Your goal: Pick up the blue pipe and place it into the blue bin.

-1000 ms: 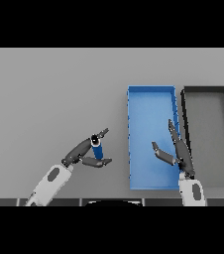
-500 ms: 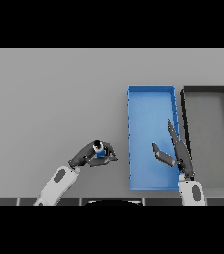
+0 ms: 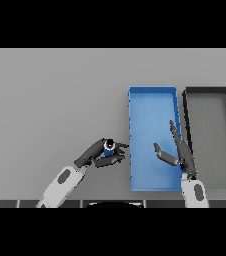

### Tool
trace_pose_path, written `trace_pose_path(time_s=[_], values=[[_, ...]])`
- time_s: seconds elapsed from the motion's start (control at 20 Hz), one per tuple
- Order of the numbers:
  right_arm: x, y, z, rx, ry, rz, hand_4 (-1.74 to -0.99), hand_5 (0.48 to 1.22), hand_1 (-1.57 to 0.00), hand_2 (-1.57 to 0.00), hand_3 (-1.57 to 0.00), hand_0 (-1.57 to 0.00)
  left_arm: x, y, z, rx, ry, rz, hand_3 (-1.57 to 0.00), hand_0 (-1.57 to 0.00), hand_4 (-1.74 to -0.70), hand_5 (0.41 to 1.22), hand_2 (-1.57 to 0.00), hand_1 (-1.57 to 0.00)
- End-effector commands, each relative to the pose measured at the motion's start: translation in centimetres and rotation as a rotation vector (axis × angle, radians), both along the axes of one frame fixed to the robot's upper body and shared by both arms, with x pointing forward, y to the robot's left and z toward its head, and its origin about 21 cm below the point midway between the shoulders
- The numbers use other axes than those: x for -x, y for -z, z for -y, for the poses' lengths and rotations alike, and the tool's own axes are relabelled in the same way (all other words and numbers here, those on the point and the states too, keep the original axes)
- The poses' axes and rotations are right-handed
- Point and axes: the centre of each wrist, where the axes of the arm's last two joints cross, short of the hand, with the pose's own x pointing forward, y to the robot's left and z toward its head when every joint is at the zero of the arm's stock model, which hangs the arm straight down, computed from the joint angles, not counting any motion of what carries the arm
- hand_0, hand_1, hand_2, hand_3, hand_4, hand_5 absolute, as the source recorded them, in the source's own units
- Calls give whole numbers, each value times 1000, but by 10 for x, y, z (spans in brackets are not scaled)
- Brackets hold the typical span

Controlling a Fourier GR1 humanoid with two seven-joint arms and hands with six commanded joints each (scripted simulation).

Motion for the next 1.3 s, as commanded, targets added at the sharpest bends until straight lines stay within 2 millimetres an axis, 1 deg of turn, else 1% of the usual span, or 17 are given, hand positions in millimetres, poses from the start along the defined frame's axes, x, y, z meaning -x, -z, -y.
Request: trace_pose_path(time_s=[0.0,0.05,0.1,0.2,0.3,0.4,0.55,0.6,0.65,0.7,0.8,0.9,1.0,1.1,1.15,1.2,1.25], values=[[-2,-3,-3,17,9,7,-1275,666,1,1,1,1,-3,-5,4,1,7,6,-1449,-1528,-1717,1207,-1538,-1533],[-1,-4,-3,18,3,10,-1277,673,1,1,1,1,-1,-13,4,3,22,12,-1450,-1536,-1719,1210,-1544,-1541],[-2,-4,-5,26,0,12,-1278,678,1,1,1,1,-3,-20,11,-3,31,15,-1450,-1543,-1720,1212,-1550,-1547],[0,-5,-1,34,0,17,-1275,683,1,1,1,1,-3,-28,15,1,54,28,-1449,-1553,-1723,1215,-1557,-1556],[4,-2,1,29,2,12,-1274,686,1,1,1,1,-3,-38,14,-2,69,31,-1447,-1560,-1725,1217,-1562,-1561],[0,-4,2,24,-3,19,-1273,688,1,1,1,1,-2,-44,17,-8,70,22,-1443,-1564,-1727,1219,-1565,-1565],[-6,-7,4,20,-25,11,-1269,688,1,1,1,1,-5,-45,13,-49,67,8,-1440,-1567,-1728,1219,-1568,-1568],[-9,-8,5,21,-36,7,-1269,688,1,1,1,1,-3,-44,15,-42,67,9,-1441,-1568,-1729,1219,-1569,-1568],[-11,-9,5,22,-47,2,-1259,688,1,1,1,1,-5,-45,15,-43,60,0,-1442,-1569,-1730,1219,-1569,-1569],[-14,-12,5,21,-59,5,-1255,688,1,1,1,1,-2,-44,19,-37,65,-1,-1442,-1569,-1730,1219,-1570,-1569],[-18,-10,6,27,-67,-17,-1243,687,1,1,1,1,-5,-43,14,-53,60,3,-1442,-1570,-1730,1220,-1570,-1570],[-19,-10,9,14,-84,11,-1213,684,1,1,1,1,-2,-42,17,-49,68,5,-1440,-1570,-1730,1220,-1570,-1570],[-21,-22,11,-100,-177,58,-1225,647,1,1,1,1,-1,-42,18,-43,71,8,-1441,-1571,-1730,1221,-1571,-1571],[-23,-45,15,-187,-282,69,-1242,584,1,1,1,1,0,-40,17,-47,75,10,-1440,-1571,-1731,1221,-1571,-1571],[-26,-55,15,-203,-325,56,-1254,554,1,1,1,1,-1,-44,18,-35,71,11,-1442,-1571,-1731,1221,-1571,-1571],[-29,-69,18,-222,-377,47,-1271,537,1,1,1,1,-2,-45,15,-34,69,16,-1443,-1571,-1731,1221,-1571,-1571],[-30,-79,14,-245,-441,44,-1292,525,1,1,1,1,-3,-45,13,-50,67,15,-1443,-1571,-1731,1221,-1571,-1571]])
